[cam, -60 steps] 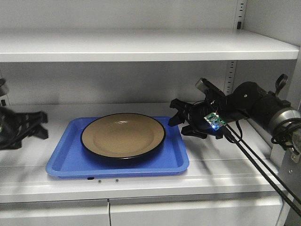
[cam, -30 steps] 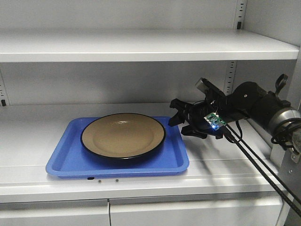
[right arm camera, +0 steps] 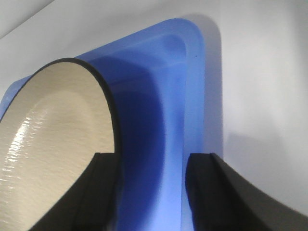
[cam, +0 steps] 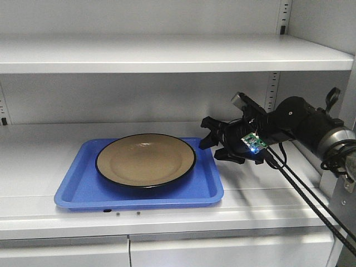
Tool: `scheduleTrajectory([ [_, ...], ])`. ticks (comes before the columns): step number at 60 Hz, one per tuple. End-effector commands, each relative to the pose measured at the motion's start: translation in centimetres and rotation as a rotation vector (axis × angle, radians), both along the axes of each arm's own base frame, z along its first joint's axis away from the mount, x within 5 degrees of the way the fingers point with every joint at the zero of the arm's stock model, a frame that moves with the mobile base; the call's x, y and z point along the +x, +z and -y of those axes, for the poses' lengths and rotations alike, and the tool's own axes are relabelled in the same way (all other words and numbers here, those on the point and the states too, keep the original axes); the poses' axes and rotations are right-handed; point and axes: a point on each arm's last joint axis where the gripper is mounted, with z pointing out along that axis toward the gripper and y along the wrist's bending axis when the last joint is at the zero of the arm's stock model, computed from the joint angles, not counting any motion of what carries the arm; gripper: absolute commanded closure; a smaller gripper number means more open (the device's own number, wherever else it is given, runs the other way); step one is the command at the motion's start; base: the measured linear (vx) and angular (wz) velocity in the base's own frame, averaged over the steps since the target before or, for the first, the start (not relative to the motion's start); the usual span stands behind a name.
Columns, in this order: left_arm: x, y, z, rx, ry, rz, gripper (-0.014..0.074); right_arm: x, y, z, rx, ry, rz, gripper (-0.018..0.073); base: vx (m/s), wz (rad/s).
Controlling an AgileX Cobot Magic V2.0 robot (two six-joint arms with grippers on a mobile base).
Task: Place disk in tray to left cabinet
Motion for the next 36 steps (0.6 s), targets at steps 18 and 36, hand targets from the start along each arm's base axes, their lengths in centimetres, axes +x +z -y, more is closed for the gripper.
scheduleTrajectory([
  [18,0.1,0.1,0.0,-0.014,0.005,0.062,0.0556,-2.8,7.4,2.3,0.020,0.001,0.137,0.0191,0.00,0.00],
  [36,0.1,0.0,0.0,-0.014,0.005,0.061,0.0556,-7.4,6.8,3.7,-0.037,-0.066,0.112,0.0256,0.00,0.00],
])
